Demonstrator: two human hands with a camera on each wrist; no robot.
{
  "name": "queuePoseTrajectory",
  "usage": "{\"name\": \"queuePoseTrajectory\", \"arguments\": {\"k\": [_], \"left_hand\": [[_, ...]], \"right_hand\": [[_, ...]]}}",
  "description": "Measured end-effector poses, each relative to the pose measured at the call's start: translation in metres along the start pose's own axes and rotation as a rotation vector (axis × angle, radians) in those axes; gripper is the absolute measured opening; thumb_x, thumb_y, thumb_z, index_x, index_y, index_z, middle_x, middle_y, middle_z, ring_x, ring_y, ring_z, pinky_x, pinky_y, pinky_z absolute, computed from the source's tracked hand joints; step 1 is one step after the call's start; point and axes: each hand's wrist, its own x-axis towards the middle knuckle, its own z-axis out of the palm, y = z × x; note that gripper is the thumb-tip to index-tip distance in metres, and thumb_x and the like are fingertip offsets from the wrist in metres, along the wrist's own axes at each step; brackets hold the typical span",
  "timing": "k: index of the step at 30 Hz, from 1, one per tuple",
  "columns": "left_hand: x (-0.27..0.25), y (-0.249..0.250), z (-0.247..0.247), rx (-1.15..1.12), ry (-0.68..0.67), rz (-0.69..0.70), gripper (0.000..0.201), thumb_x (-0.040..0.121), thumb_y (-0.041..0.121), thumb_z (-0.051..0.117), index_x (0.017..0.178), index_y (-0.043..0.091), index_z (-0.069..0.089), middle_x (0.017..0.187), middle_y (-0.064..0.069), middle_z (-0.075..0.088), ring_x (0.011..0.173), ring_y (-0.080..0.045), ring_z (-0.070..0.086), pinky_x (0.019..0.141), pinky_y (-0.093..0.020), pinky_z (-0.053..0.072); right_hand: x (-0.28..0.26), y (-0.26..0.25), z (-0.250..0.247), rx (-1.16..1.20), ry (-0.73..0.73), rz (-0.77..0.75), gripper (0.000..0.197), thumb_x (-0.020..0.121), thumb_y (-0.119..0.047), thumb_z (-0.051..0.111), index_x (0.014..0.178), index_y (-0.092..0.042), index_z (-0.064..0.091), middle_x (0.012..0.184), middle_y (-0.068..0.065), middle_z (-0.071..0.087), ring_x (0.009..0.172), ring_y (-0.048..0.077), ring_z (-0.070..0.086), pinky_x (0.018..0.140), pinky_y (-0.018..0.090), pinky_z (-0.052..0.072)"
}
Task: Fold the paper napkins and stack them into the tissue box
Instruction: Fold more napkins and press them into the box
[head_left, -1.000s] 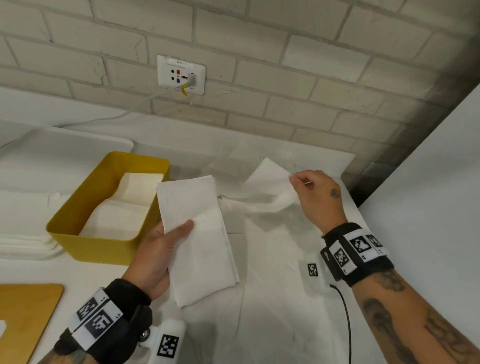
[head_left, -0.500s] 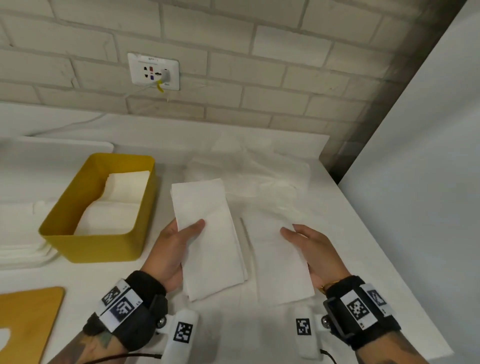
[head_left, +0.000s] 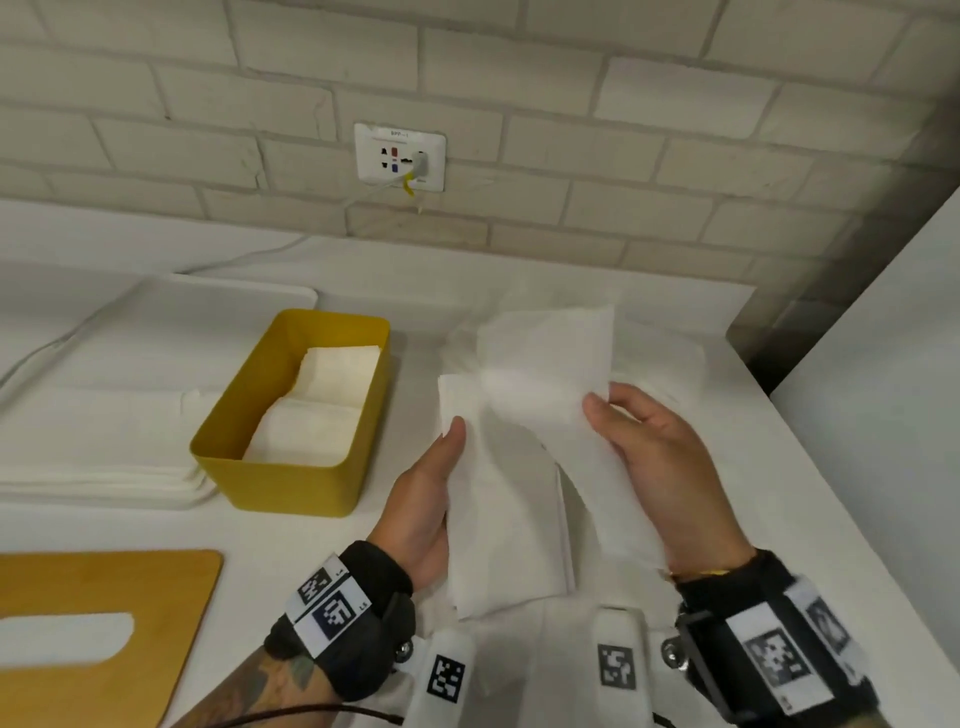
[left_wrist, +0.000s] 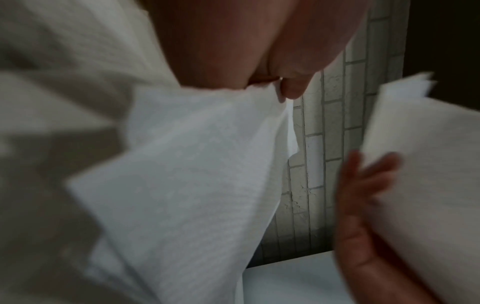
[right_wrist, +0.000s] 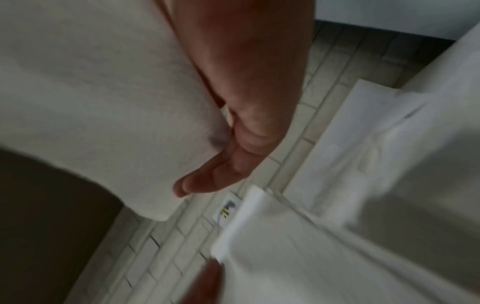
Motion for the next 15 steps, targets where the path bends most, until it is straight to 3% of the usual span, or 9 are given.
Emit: {"name": "queuePoseTrajectory", "arguments": {"k": [3,5,7,10,15], "left_hand": [[0.002,0.001,0.001,-0.010,-0.040,-0.017,0.053,0.105,0.049,0.038,0.136,0.012,0.062,0.130,-0.016,0.070,0.120,-0.032,0.067,0.106,-0.048,0.048],[0.004,0.001,0.000,-0.005,-0.041,-0.032,0.056,0.104,0.052,0.037,0.136,0.013,0.062,0.130,-0.016,0.069,0.122,-0.033,0.066,0.109,-0.049,0.046],[0.006,0.000,-0.001,0.002,-0.035,-0.028,0.058,0.104,0.054,0.037,0.136,0.013,0.062,0.129,-0.015,0.070,0.121,-0.032,0.067,0.110,-0.050,0.046],[0.009,-0.002,-0.002,0.003,-0.038,-0.033,0.061,0.103,0.057,0.036,0.138,0.014,0.061,0.131,-0.015,0.069,0.123,-0.033,0.066,0.110,-0.050,0.046],[0.011,-0.004,0.000,-0.007,-0.062,-0.027,0.064,0.102,0.059,0.034,0.139,0.013,0.060,0.131,-0.015,0.069,0.123,-0.032,0.066,0.107,-0.048,0.048]], "right_hand": [[0.006,0.033,0.011,-0.071,0.049,0.071,0.011,0.098,-0.020,0.064,0.099,-0.014,0.074,0.089,0.000,0.078,0.079,0.010,0.072,0.064,0.018,0.052],[0.008,0.046,0.013,-0.075,0.064,0.102,0.011,0.098,-0.019,0.064,0.096,-0.014,0.073,0.084,-0.003,0.077,0.072,0.004,0.069,0.059,0.013,0.050],[0.008,0.051,0.015,-0.064,0.069,0.119,0.011,0.099,-0.018,0.063,0.098,-0.013,0.073,0.087,-0.001,0.078,0.079,0.010,0.072,0.068,0.019,0.055],[0.008,0.055,0.016,0.025,0.074,0.147,0.012,0.100,-0.015,0.062,0.102,-0.010,0.073,0.097,0.005,0.079,0.096,0.026,0.073,0.087,0.040,0.057],[0.011,0.057,0.023,0.022,0.087,0.150,0.012,0.099,-0.017,0.063,0.104,-0.011,0.072,0.099,0.006,0.078,0.101,0.030,0.073,0.098,0.050,0.055]]}}
